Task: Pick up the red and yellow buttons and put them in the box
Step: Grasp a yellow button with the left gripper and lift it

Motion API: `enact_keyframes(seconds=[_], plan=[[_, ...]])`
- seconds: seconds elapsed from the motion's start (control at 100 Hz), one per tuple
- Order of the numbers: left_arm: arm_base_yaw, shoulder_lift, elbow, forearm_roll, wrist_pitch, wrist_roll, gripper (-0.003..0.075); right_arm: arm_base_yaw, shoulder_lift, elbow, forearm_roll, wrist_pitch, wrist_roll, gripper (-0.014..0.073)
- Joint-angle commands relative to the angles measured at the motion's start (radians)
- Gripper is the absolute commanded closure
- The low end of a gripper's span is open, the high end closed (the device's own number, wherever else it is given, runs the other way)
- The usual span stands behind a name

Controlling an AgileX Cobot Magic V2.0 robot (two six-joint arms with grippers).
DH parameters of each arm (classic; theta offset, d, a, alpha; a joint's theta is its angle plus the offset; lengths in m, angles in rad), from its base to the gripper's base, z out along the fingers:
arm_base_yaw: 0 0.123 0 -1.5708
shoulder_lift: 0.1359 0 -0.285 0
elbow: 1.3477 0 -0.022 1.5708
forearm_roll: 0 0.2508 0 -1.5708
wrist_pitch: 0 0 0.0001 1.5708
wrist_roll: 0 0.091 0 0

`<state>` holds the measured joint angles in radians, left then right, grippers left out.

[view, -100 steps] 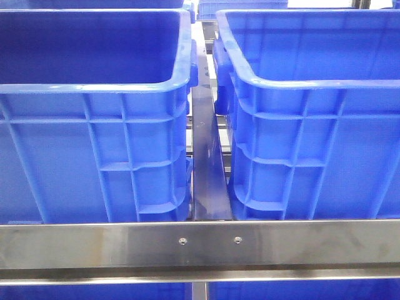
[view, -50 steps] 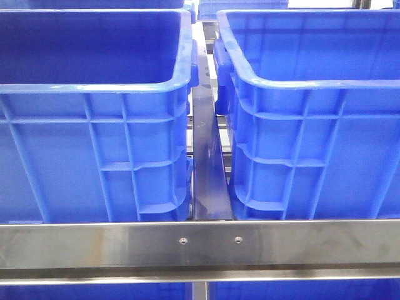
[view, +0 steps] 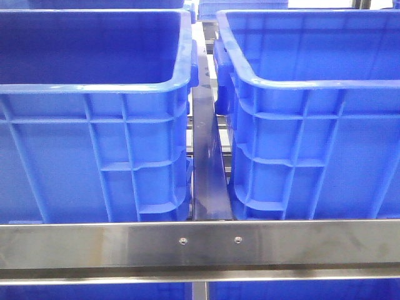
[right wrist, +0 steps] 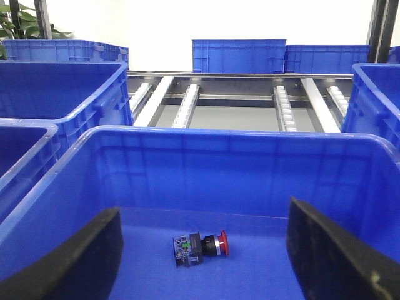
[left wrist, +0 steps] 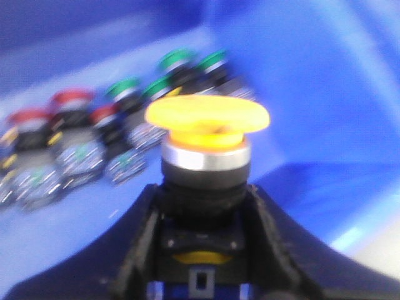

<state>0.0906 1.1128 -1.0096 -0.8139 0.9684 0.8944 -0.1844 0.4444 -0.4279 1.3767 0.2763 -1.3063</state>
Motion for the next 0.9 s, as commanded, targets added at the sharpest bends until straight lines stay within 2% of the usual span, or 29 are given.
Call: enact_keyframes(seconds=[0.0, 0.22, 0.5, 0.67, 0.89], plan=[[-0.038, -0.057, -0.019, -0.117, 0.009, 0.055, 0.0739, -0.001, 0.002, -0.026, 0.019, -0.020, -0.008, 0.0031], [-0.190, -0.077, -0.019, -0.119, 0.056, 0.088, 0.0739, -0.001, 0.002, -0.026, 0.019, -0.020, -0.008, 0.0031], [-0.350, -0.077, -0.019, -0.143, 0.032, 0.094, 0.0739, -0.001, 0.002, -0.026, 0.019, -0.017, -0.008, 0.0031], [-0.395, -0.077, -0.019, -0.157, 0.021, 0.094, 0.0739, -0.001, 0.002, -0.026, 0.024, -0.017, -0.008, 0.0031], [-0.396, -0.077, -0.021, -0.160, 0.012, 0.094, 0.0739, -0.001, 0.002, -0.026, 0.043, -0.017, -0.008, 0.0031]])
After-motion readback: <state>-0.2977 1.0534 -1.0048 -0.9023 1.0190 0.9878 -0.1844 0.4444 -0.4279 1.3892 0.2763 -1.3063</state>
